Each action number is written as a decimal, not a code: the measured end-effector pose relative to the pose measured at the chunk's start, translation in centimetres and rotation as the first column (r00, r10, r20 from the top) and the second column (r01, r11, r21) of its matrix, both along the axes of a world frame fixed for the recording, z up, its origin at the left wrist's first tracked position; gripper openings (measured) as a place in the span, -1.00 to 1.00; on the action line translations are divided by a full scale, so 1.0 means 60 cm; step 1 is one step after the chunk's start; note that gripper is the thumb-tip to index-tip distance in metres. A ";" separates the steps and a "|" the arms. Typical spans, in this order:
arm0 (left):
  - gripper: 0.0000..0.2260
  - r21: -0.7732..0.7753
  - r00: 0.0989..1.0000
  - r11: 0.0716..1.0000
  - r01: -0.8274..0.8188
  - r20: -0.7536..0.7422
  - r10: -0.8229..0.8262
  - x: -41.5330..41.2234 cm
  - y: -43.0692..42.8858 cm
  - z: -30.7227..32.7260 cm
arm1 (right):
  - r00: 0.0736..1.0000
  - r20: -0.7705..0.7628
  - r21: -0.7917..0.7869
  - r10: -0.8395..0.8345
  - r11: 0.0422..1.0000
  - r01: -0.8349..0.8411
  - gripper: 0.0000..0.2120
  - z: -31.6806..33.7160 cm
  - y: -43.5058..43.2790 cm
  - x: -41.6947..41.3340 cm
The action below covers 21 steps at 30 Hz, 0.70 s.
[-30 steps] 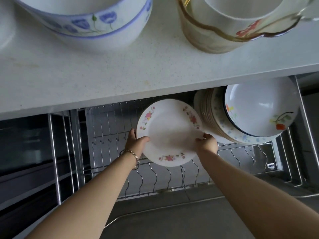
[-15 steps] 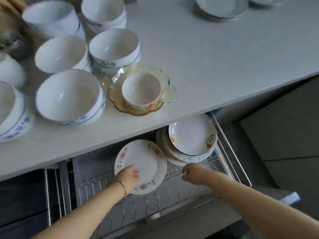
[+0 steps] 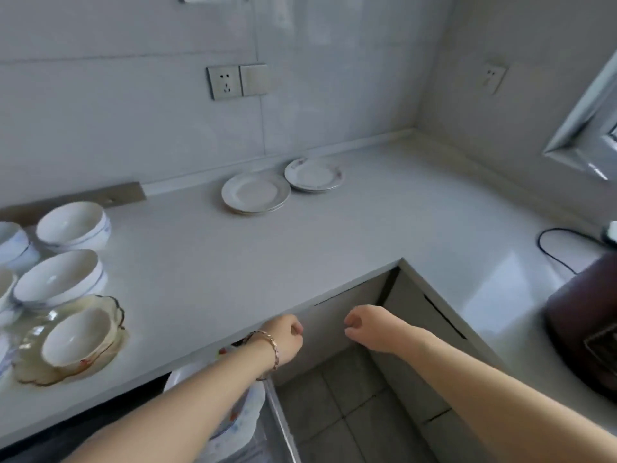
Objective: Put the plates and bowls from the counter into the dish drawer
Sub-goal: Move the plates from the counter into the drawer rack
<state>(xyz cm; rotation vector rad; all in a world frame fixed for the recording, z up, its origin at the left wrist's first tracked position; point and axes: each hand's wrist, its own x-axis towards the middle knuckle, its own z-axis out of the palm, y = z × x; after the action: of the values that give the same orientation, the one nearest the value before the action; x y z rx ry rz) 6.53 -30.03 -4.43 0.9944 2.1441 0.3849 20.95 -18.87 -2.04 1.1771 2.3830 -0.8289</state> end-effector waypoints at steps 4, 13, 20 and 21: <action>-0.75 0.057 0.995 0.994 -0.097 0.015 0.096 0.074 0.128 0.050 | 1.000 -0.001 0.039 0.015 0.999 -0.015 -0.63 0.054 0.127 0.079; -0.75 0.057 0.982 0.980 -0.190 0.000 0.191 0.051 0.301 0.094 | 0.999 0.000 0.116 0.055 0.992 -0.054 -0.68 0.116 0.335 0.091; -0.84 0.079 0.965 0.963 -0.257 -0.026 0.260 -0.084 0.430 0.069 | 0.992 0.023 0.137 0.120 0.983 -0.122 -0.67 0.099 0.479 -0.018; -0.83 0.079 0.963 0.961 -0.266 -0.024 0.268 -0.111 0.454 0.065 | 0.993 0.019 0.126 0.120 0.985 -0.122 -0.67 0.093 0.502 -0.041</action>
<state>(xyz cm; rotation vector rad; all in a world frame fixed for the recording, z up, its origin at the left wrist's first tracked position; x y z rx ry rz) -0.13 -2.82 -0.52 0.7561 2.3169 0.5854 18.49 11.22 3.56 1.0670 2.5016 -0.6388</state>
